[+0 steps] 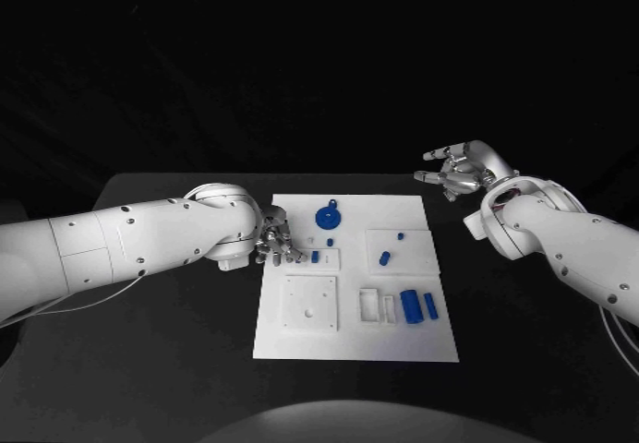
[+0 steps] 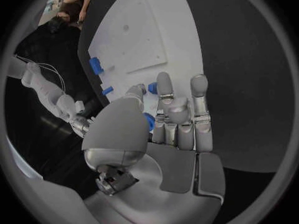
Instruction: Assemble the parts on the task board
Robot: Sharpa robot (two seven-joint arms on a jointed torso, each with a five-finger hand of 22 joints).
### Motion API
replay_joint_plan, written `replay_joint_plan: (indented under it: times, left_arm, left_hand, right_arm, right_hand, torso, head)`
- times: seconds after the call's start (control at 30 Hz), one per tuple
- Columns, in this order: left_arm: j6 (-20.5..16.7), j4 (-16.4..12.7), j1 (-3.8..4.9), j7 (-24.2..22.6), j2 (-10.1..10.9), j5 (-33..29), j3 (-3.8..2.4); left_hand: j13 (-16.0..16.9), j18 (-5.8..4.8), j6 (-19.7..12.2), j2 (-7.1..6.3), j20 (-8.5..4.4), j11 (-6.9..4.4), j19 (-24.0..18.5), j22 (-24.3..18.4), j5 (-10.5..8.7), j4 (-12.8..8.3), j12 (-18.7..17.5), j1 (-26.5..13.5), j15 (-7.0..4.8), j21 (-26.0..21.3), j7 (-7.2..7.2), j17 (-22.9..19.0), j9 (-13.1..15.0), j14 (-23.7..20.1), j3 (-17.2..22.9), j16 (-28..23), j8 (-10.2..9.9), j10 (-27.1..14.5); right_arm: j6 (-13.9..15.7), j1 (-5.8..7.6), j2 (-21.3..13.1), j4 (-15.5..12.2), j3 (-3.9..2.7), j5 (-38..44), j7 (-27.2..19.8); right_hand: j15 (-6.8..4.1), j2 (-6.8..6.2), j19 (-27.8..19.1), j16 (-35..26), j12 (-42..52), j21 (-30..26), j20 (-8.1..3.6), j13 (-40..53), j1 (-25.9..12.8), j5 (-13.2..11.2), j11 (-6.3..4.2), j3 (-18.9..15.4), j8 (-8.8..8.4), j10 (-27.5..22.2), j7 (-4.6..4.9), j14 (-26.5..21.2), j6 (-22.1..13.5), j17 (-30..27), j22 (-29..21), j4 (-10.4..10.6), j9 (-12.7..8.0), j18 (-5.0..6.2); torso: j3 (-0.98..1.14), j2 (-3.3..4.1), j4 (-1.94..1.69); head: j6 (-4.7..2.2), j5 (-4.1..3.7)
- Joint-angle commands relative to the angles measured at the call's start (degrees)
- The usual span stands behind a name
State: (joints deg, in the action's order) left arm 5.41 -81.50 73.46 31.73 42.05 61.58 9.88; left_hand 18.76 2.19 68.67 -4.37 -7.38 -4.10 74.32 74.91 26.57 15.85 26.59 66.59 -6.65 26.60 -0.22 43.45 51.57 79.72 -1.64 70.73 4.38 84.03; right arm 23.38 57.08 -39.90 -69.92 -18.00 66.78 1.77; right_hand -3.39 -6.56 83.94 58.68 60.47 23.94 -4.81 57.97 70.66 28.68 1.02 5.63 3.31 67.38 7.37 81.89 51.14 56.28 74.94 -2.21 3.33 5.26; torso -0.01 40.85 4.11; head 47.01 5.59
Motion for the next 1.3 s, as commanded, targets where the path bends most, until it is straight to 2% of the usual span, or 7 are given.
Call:
replay_joint_plan:
  times: [0.03,0.3,0.83,0.93,1.03,1.17,1.3]
  left_arm:
    - [-0.1,0.3,-0.19,-0.3,-0.3,-0.5,0.01]
    - [-0.6,0.9,-0.55,-0.4,-0.7,-0.5,0.04]
    - [-1.2,1.5,-1.30,-1.0,-1.3,-1.2,0.07]
    - [-1.3,1.5,-1.34,-1.0,-1.3,-1.3,0.07]
    - [-1.6,1.4,-1.36,-1.1,-1.3,-1.4,0.07]
    - [-1.9,1.3,-1.38,-1.3,-1.3,-1.5,0.06]
    - [-2.3,1.2,-1.38,-1.4,-1.2,-1.7,0.05]
  left_hand:
    - [0.1,0.03,-0.4,0.73,-0.03,0.54,-0.3,0.9,0.27,-0.2,-0.3,0.3,-0.01,0.0,-0.02,-0.1,-0.2,-0.5,-0.4,-0.3,-0.3,1.9]
    - [0.1,-0.03,-0.8,3.95,-0.09,0.51,-0.2,0.9,1.30,-2.4,-0.5,2.7,-0.06,-0.2,-0.06,-0.5,-1.0,-0.6,-1.7,-0.4,-0.3,1.9]
    - [0.1,-0.06,-1.5,6.87,-0.09,0.53,-0.3,1.0,2.90,-6.3,-0.8,5.9,-0.04,-0.3,-0.04,-0.6,-1.8,-0.7,0.0,-0.5,-0.3,1.8]
    - [0.0,-0.06,-1.7,6.86,-0.09,0.55,-0.4,1.0,5.80,-7.0,-0.9,6.3,-0.03,-0.3,0.01,-0.7,-1.9,-0.8,0.7,-0.5,-0.3,1.7]
    - [0.0,-0.04,-1.9,7.11,-0.09,0.58,-0.4,1.0,7.08,-7.7,-0.9,6.7,-0.02,-0.3,0.09,-0.7,-1.8,-0.8,1.8,-0.5,-0.3,1.8]
    - [-0.1,0.04,-2.2,6.97,-0.07,0.61,-0.4,1.0,10.22,-9.0,-1.0,6.6,0.03,-0.2,0.21,-0.8,-1.4,-0.8,4.1,-0.5,-0.2,1.8]
    - [-0.1,0.10,-2.2,6.88,-0.05,0.64,-0.4,1.0,11.11,-10.2,-1.0,5.4,0.02,-0.1,0.29,-0.7,-1.0,-0.8,5.9,-0.4,-0.2,1.8]
  right_arm:
    - [0.0,-0.03,0.1,-0.1,-0.04,0.0,-0.3]
    - [-0.1,-0.03,0.1,0.0,-0.04,0.1,-0.3]
    - [-0.2,-0.03,0.1,0.0,-0.04,0.1,-0.2]
    - [-0.2,-0.03,0.1,0.0,-0.04,0.1,-0.2]
    - [-0.2,-0.03,0.1,0.0,-0.04,0.1,-0.2]
    - [-0.3,-0.03,0.2,0.1,-0.04,0.1,-0.2]
    - [-0.4,-0.03,0.3,0.2,-0.04,0.1,-0.2]
  right_hand:
    - [-0.10,0.11,2.2,-0.2,-0.3,-0.1,0.17,-0.1,-0.6,0.2,-0.32,-0.1,0.06,-0.1,-0.20,0.1,0.1,0.0,2.4,0.0,0.1,0.80]
    - [-0.12,0.17,2.3,-0.3,-0.3,-0.1,0.15,0.0,-0.6,0.2,-0.33,-0.1,0.07,0.0,-0.20,0.1,0.2,0.0,2.4,-0.1,0.1,0.79]
    - [-0.13,0.18,2.3,-0.2,-0.2,0.0,0.14,0.1,-0.6,0.3,-0.35,0.0,0.07,0.1,-0.22,0.2,0.2,0.0,2.4,-0.2,0.1,0.78]
    - [-0.13,0.18,2.3,-0.2,-0.2,0.0,0.14,0.1,-0.6,0.3,-0.35,0.0,0.07,0.1,-0.22,0.2,0.2,0.0,2.4,-0.2,0.1,0.78]
    - [-0.13,0.19,2.3,-0.2,-0.2,0.0,0.14,0.1,-0.6,0.4,-0.35,0.0,0.06,0.1,-0.21,0.2,0.2,0.1,2.4,-0.2,0.1,0.77]
    - [-0.13,0.15,2.3,-0.3,-0.2,0.0,0.13,0.1,-0.6,0.7,-0.35,0.1,0.06,0.1,-0.21,0.2,0.2,0.0,2.4,-0.3,0.1,0.76]
    - [-0.14,0.13,2.3,-0.2,-0.2,0.0,0.13,0.1,-0.6,1.0,-0.36,0.1,0.07,0.1,-0.21,0.2,0.2,0.1,2.4,-0.3,0.1,0.77]
  torso:
    - [-0.01,-0.06,-0.04]
    - [0.02,-0.09,-0.06]
    - [0.12,-0.10,-0.05]
    - [0.11,-0.12,-0.04]
    - [0.11,-0.15,-0.03]
    - [0.08,-0.18,-0.02]
    - [0.00,-0.15,-0.05]
  head:
    - [0.09,-0.08]
    - [0.13,-0.24]
    - [0.26,-0.37]
    - [0.21,-0.38]
    - [0.18,-0.37]
    - [0.21,-0.44]
    - [0.03,-0.46]
